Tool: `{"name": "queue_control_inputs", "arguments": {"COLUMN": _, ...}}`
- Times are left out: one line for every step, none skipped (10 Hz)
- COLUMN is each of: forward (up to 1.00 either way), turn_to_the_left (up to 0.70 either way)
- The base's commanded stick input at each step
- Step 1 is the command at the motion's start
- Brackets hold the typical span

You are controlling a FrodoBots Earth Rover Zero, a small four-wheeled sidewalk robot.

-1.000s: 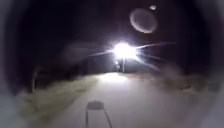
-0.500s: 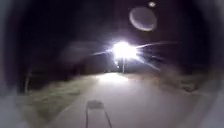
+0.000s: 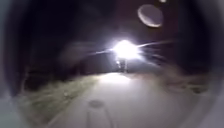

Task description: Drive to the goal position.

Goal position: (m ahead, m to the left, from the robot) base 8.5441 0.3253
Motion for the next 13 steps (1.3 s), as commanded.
{"name": "queue_control_inputs", "arguments": {"forward": 1.0, "turn_to_the_left": 0.02}}
{"name": "queue_control_inputs", "arguments": {"forward": 1.0, "turn_to_the_left": 0.02}}
{"name": "queue_control_inputs", "arguments": {"forward": 1.0, "turn_to_the_left": 0.03}}
{"name": "queue_control_inputs", "arguments": {"forward": 1.0, "turn_to_the_left": 0.06}}
{"name": "queue_control_inputs", "arguments": {"forward": 1.0, "turn_to_the_left": 0.12}}
{"name": "queue_control_inputs", "arguments": {"forward": 1.0, "turn_to_the_left": 0.1}}
{"name": "queue_control_inputs", "arguments": {"forward": 1.0, "turn_to_the_left": 0.08}}
{"name": "queue_control_inputs", "arguments": {"forward": 1.0, "turn_to_the_left": 0.05}}
{"name": "queue_control_inputs", "arguments": {"forward": 1.0, "turn_to_the_left": 0.04}}
{"name": "queue_control_inputs", "arguments": {"forward": 1.0, "turn_to_the_left": 0.05}}
{"name": "queue_control_inputs", "arguments": {"forward": 1.0, "turn_to_the_left": 0.18}}
{"name": "queue_control_inputs", "arguments": {"forward": 1.0, "turn_to_the_left": 0.04}}
{"name": "queue_control_inputs", "arguments": {"forward": 1.0, "turn_to_the_left": 0.07}}
